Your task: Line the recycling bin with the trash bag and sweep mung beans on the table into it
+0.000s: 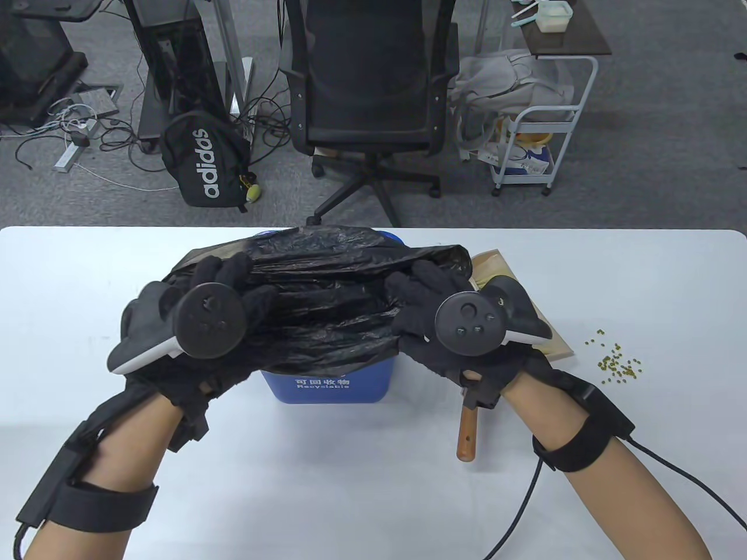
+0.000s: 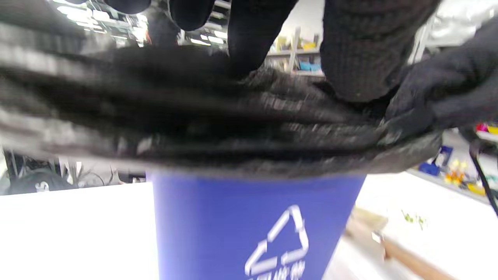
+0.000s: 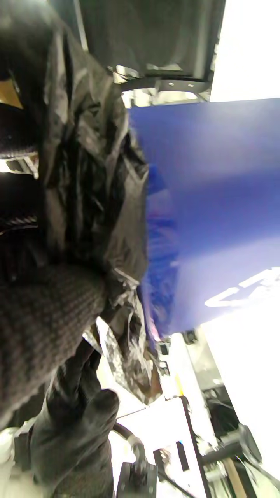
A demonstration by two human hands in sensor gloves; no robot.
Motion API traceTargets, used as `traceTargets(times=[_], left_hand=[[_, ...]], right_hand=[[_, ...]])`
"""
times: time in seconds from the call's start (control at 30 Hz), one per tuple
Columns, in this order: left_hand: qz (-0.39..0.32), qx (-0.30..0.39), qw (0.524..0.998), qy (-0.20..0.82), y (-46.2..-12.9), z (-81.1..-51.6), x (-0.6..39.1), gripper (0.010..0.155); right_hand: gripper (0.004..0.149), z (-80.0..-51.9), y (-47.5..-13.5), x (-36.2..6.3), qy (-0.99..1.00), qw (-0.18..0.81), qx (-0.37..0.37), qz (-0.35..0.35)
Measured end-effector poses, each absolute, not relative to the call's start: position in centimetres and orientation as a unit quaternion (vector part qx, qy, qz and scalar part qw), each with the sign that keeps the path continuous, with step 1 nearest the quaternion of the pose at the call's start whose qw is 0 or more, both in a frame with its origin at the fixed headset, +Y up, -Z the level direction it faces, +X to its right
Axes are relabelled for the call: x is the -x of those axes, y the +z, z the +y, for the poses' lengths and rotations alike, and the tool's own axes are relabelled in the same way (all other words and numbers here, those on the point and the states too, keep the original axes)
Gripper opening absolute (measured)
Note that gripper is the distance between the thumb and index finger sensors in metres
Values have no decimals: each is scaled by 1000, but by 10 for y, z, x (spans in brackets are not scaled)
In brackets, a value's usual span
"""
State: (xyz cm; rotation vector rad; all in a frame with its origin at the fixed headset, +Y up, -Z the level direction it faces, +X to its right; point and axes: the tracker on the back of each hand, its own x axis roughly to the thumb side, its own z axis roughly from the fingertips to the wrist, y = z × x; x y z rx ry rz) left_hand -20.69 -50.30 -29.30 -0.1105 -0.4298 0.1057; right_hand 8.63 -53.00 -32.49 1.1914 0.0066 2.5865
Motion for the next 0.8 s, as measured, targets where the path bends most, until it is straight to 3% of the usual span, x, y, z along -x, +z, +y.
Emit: traceTargets(times=[0.17,0.43,0.5,0.57,0.67,0.8], left_hand=[[-222,104,968,51,-307,-535,202,80],[-233,75,967,67,-310,-550,196,50],[-238,77,966,68,-308,-551,194,49],[-239,90,965,62,-304,-549,192,50],[-245,114,959,83,-300,-537,197,67],[-247,39,952,176,-293,-510,213,65]], right_hand=[[45,-540,-322,-82,893,131,-428,33],[54,-537,-318,-78,883,125,-448,69],[55,-529,-319,-82,884,153,-438,51],[53,-515,-319,-90,886,198,-419,-22],[49,-498,-321,-98,892,219,-381,-104],[45,-503,-331,-93,907,195,-369,-57]])
